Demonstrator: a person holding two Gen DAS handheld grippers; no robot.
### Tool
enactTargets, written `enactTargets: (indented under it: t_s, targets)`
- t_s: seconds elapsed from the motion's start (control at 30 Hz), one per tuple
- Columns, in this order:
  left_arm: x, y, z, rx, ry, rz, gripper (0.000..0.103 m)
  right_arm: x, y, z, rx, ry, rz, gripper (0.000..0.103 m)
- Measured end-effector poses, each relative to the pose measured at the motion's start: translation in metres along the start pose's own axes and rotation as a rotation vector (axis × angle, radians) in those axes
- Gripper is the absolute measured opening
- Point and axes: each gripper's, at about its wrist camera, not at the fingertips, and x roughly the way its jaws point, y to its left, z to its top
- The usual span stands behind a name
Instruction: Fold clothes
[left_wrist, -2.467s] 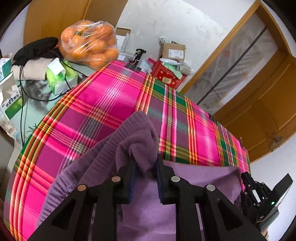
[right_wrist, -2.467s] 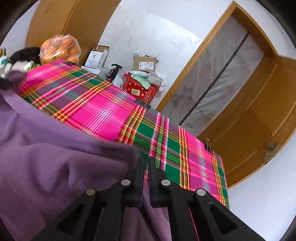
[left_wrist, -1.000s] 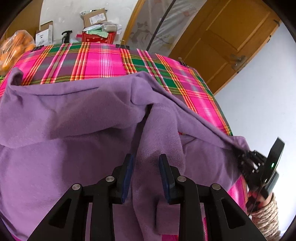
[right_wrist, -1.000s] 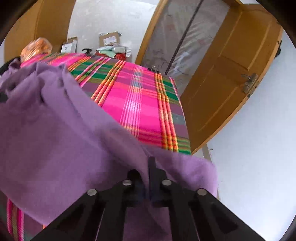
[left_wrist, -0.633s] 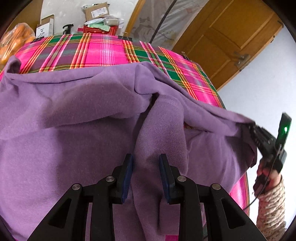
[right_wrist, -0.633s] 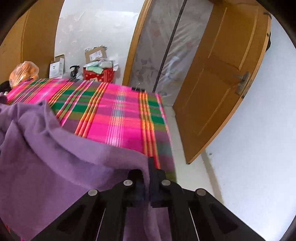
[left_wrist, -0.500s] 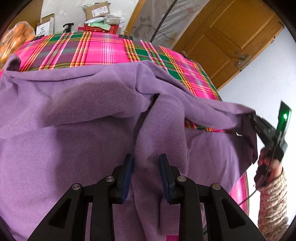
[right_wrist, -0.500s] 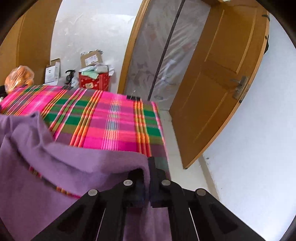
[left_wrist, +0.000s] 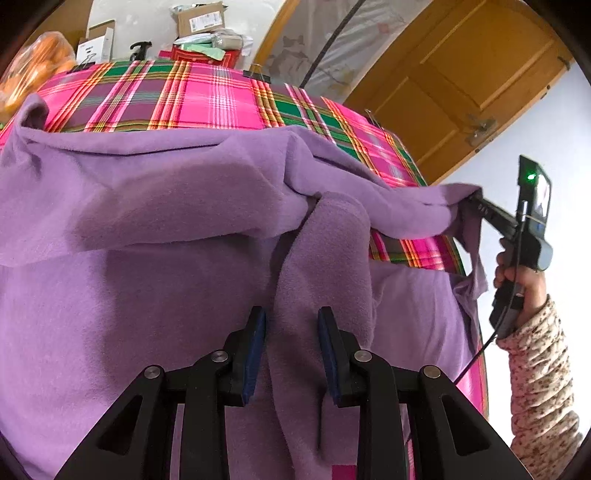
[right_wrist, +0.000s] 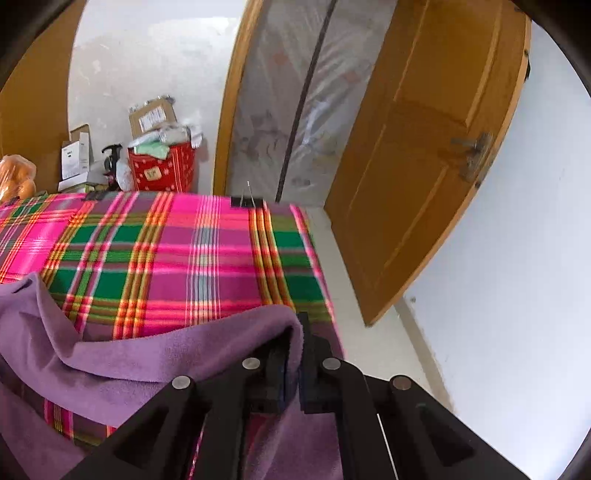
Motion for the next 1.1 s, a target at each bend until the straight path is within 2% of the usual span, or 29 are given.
enactTargets:
  t_s: [0.17, 0.3, 0.37, 0.47, 0.57, 0.67, 0.73, 0.8, 0.87, 0.93, 1.0, 1.1]
  targets:
    - [-0.010, 0.007, -0.001, -0.024, -0.023, 0.005, 0.030, 0.006, -0.008, 0.000, 0.024, 0.021, -0.022, 0.003]
    - [-0.015, 0.012, -0.005, -0.038, -0.030, 0.006, 0.030, 0.001, -0.007, 0.009, 0.019, -0.017, -0.047, 0.006]
    - [-0.014, 0.013, -0.007, -0.043, -0.024, 0.006, 0.030, -0.002, 0.002, 0.012, -0.059, -0.050, -0.122, 0.011]
    - [-0.014, 0.013, -0.009, -0.042, -0.020, 0.004, 0.030, -0.002, 0.012, 0.011, -0.154, -0.056, -0.189, 0.012]
    - [-0.014, 0.014, -0.009, -0.050, -0.020, 0.000, 0.030, 0.001, 0.016, 0.006, -0.201, -0.028, -0.208, 0.012]
    - [-0.018, 0.017, -0.010, -0.049, -0.024, -0.001, 0.030, 0.005, 0.016, -0.001, -0.197, 0.084, -0.110, 0.012]
    - [-0.024, 0.023, -0.010, -0.061, -0.039, 0.005, 0.030, -0.001, 0.019, -0.007, -0.203, 0.095, -0.113, 0.012]
    - [-0.035, 0.033, -0.012, -0.087, -0.062, 0.017, 0.030, -0.011, 0.022, -0.013, -0.223, 0.112, -0.075, 0.016]
    - [-0.044, 0.044, -0.013, -0.109, -0.082, 0.033, 0.030, -0.025, 0.025, -0.019, -0.219, 0.110, -0.054, 0.019]
    - [-0.057, 0.059, -0.015, -0.141, -0.107, 0.054, 0.030, -0.038, 0.027, -0.023, -0.204, 0.101, -0.028, 0.026]
    - [-0.070, 0.074, -0.020, -0.172, -0.130, 0.089, 0.030, -0.059, 0.033, -0.028, -0.167, 0.081, 0.042, 0.033]
    - [-0.095, 0.101, -0.032, -0.226, -0.173, 0.139, 0.030, -0.089, 0.047, -0.034, -0.141, 0.039, 0.160, 0.035]
